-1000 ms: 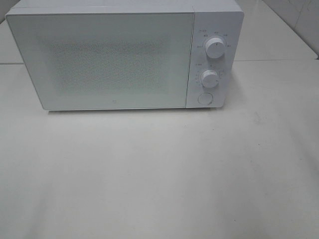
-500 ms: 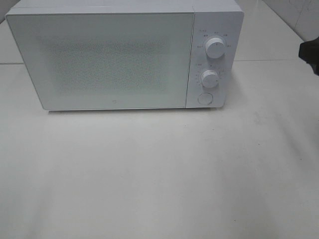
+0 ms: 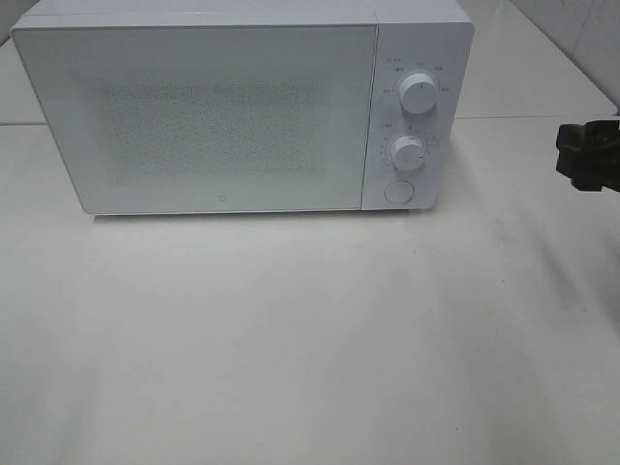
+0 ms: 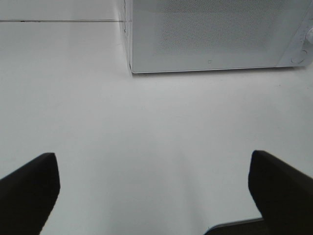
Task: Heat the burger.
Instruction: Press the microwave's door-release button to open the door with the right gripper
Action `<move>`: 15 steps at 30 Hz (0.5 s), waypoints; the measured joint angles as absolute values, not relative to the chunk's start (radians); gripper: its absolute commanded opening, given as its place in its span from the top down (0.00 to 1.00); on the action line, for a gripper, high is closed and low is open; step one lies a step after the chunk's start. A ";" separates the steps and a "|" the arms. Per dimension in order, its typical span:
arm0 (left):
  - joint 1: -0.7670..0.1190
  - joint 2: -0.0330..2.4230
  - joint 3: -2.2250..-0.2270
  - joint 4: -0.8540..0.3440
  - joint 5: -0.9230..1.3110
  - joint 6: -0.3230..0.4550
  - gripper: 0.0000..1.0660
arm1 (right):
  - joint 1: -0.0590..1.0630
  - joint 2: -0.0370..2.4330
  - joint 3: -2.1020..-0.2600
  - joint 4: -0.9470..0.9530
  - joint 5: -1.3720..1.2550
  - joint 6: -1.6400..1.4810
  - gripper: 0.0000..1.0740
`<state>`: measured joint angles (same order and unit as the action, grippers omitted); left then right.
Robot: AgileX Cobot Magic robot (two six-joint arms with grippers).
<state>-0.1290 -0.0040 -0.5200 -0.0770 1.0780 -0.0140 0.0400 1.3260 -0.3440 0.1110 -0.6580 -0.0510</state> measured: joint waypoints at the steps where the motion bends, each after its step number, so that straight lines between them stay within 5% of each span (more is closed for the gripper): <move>1: -0.129 -0.004 -0.520 -0.077 1.078 -0.014 0.08 | 0.040 1.349 -0.338 0.114 -0.693 -0.051 0.31; 15: -0.129 -0.004 -0.520 -0.077 1.078 -0.014 0.08 | 0.362 1.627 -0.297 0.426 -1.119 -0.132 0.31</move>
<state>-0.1290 -0.0040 -0.5200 -0.0770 1.0780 -0.0140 0.3620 1.6270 -0.2970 0.4260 -1.1190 -0.1320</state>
